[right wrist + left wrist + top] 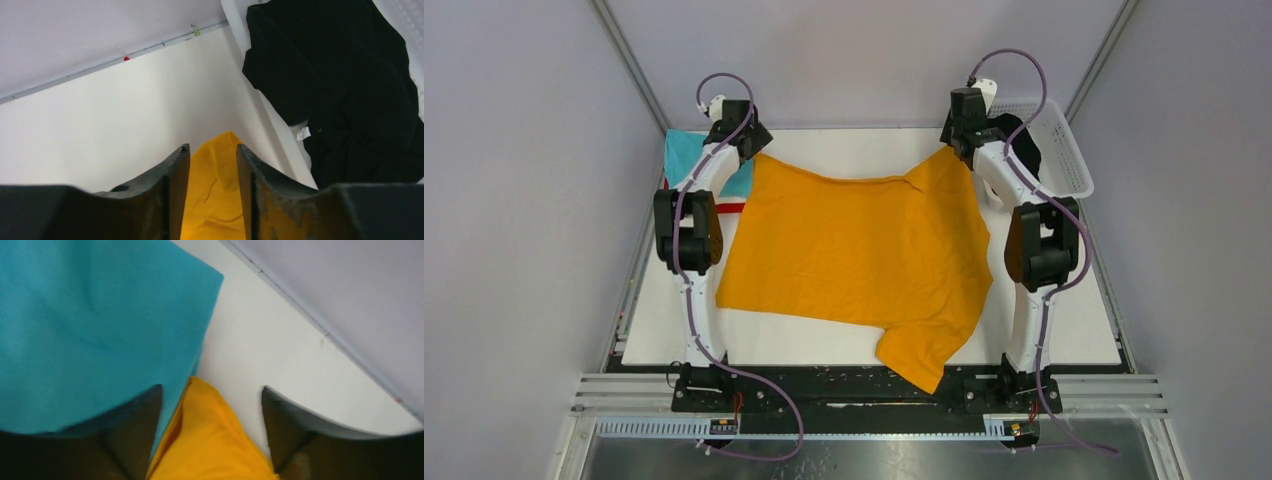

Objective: Fold and stack the t-shirts
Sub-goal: Flatten out the tshirt

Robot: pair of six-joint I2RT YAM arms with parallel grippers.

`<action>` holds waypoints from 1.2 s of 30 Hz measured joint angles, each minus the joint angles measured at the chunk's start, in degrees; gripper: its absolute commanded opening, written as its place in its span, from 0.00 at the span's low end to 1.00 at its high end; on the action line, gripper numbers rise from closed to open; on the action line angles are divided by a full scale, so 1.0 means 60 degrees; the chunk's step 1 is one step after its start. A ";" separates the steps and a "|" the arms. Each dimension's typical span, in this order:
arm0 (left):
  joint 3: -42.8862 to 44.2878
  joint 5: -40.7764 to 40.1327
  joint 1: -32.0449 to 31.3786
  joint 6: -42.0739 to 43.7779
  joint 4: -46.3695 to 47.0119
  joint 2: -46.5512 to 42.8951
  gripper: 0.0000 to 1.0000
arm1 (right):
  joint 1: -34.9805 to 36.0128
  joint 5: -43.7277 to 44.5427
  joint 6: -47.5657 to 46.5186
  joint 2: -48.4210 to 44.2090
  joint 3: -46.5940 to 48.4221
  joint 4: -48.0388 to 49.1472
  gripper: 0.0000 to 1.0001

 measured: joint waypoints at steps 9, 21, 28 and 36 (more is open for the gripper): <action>0.0117 0.0430 -0.0313 0.0106 -0.0255 -0.0168 0.99 | -0.0106 -0.1596 -0.0222 0.0087 -0.0076 -0.0248 0.96; -0.4768 0.1031 -0.1574 0.0138 0.0627 -0.4594 0.99 | 0.0364 -0.3796 0.0590 -0.2018 -0.3898 0.0138 0.99; -0.7723 0.1643 -0.1483 -0.0568 0.0984 -0.4823 0.99 | 0.1803 -0.3617 0.0750 -0.2124 -0.5351 -0.0506 0.99; -0.9111 0.1770 -0.1530 -0.1242 0.1140 -0.5297 0.99 | 0.2164 -0.3351 0.1384 -0.2907 -0.7114 -0.0882 0.99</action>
